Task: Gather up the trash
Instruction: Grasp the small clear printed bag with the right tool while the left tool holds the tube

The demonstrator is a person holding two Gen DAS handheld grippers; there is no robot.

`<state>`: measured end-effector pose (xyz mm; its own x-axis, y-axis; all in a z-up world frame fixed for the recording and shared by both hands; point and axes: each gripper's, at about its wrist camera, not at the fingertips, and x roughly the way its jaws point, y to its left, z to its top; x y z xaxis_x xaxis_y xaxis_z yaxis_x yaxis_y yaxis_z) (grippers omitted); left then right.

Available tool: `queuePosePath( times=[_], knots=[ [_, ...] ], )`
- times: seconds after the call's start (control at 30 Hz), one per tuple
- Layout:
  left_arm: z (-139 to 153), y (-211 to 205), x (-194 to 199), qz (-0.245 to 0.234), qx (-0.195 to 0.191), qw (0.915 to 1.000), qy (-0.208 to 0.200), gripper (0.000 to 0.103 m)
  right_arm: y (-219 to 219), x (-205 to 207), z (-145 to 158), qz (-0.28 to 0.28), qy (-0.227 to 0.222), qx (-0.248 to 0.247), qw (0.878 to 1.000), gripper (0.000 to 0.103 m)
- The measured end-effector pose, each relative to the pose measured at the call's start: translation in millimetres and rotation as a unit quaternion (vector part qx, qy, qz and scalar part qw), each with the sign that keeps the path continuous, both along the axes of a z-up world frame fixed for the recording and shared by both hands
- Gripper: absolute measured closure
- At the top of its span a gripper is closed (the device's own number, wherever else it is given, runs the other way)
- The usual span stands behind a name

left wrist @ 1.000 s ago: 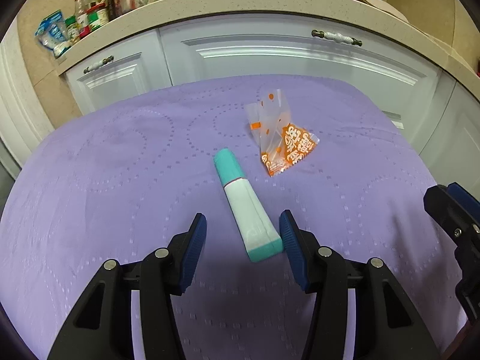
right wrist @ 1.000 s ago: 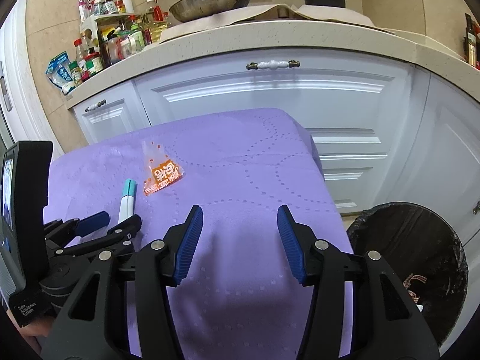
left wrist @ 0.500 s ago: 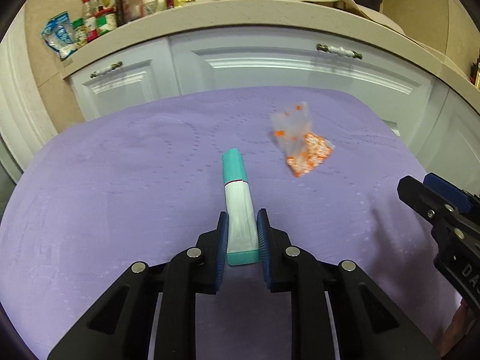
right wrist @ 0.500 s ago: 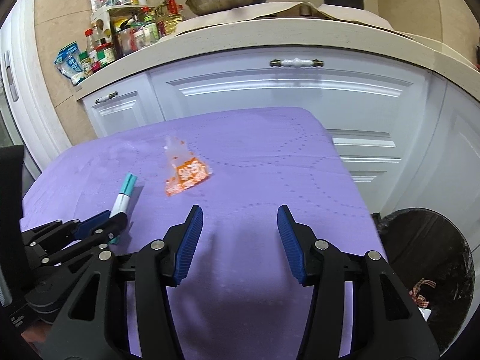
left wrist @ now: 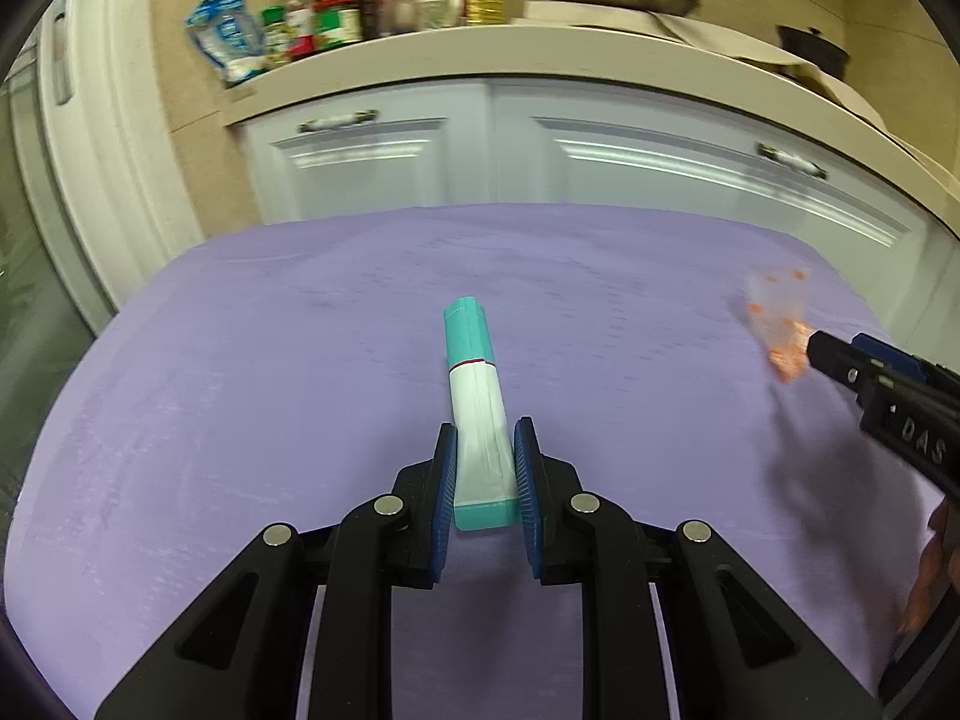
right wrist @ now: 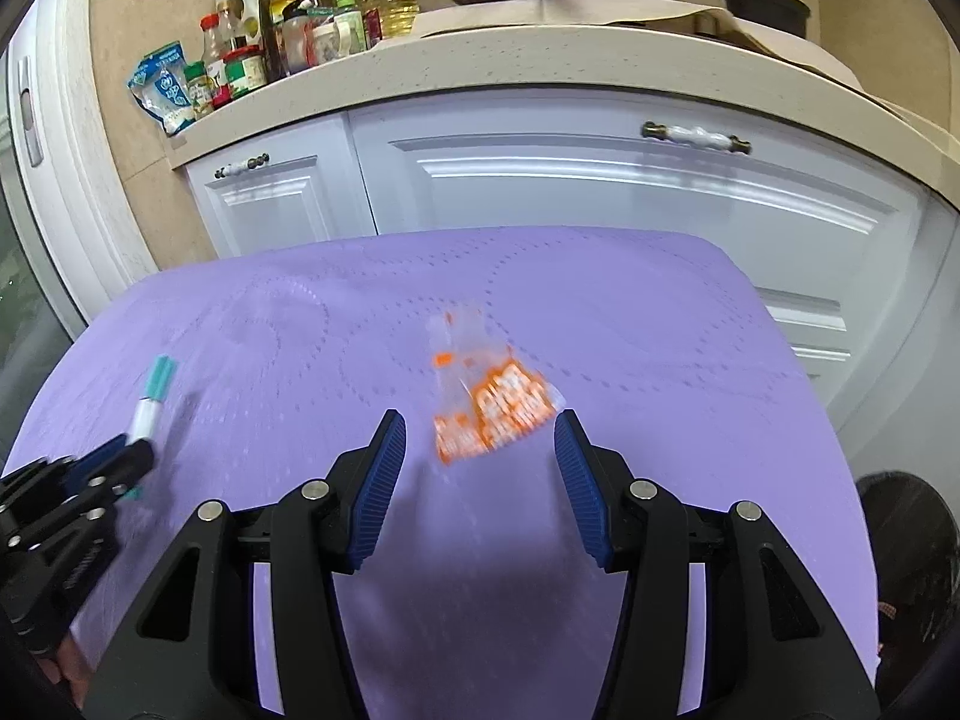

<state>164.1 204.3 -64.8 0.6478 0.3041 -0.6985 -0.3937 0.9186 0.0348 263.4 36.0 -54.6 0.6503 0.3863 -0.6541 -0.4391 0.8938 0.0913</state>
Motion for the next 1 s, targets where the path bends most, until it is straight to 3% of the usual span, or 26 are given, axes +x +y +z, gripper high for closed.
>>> queuePosePath(
  times=[0.3,0.37,0.43,0.53,1.0],
  knots=[
    [-1,46,-13,0.036,-0.011,0.9992,-0.007,0.083,30,30,-8,-0.009,0.020,-0.038,0.999,0.053],
    [-1,53,-16,0.041,-0.015,0.9990,-0.009,0.083,30,33,-11,-0.010,0.027,-0.041,0.999,0.059],
    [0,59,-18,0.044,-0.017,0.9988,-0.011,0.083,30,35,-12,-0.011,0.033,-0.044,0.998,0.075],
    [1,65,-21,0.048,-0.020,0.9986,-0.014,0.083,29,36,-13,-0.012,0.037,-0.045,0.998,0.079],
    [4,64,-37,0.052,-0.006,0.9983,-0.026,0.083,6,-10,-7,-0.015,0.026,-0.034,0.999,0.085]
  ],
)
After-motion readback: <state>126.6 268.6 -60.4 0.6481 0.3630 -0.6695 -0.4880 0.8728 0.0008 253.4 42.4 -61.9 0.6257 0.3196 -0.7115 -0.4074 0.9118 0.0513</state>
